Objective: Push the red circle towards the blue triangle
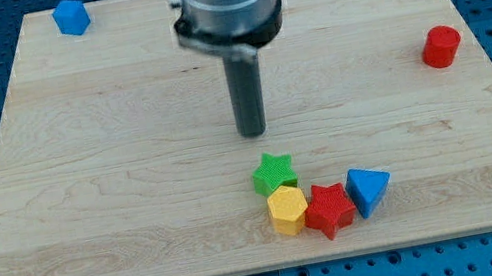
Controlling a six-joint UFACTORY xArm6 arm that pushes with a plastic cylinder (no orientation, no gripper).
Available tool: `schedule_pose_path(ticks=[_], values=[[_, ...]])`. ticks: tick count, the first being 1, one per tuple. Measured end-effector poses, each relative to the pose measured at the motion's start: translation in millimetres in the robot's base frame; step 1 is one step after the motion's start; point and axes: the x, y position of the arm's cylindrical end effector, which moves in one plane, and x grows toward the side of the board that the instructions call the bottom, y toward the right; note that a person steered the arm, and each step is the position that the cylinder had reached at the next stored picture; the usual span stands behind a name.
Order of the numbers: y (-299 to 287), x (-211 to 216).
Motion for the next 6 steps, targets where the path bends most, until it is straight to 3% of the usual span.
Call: schedule_pose_path(ticks=[4, 6], values=[[102.4, -81.2], [184.2, -96.2]])
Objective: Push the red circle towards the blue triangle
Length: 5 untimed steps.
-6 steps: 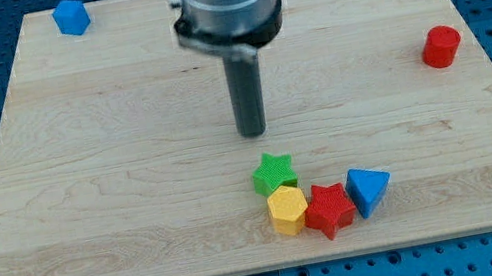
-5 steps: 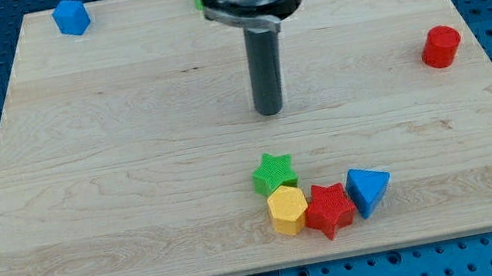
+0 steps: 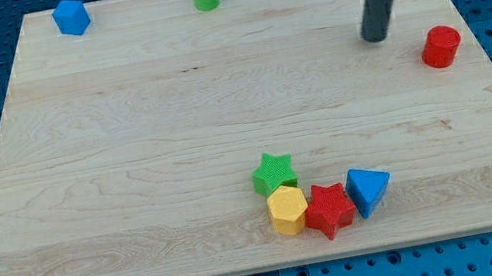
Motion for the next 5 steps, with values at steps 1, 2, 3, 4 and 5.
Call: schedule_pose_path(ticks=[1, 2, 3, 4, 5], values=[[39.0, 1.8], [76.7, 19.2], [79.1, 36.7], [68.5, 47.2], [56.4, 49.8]])
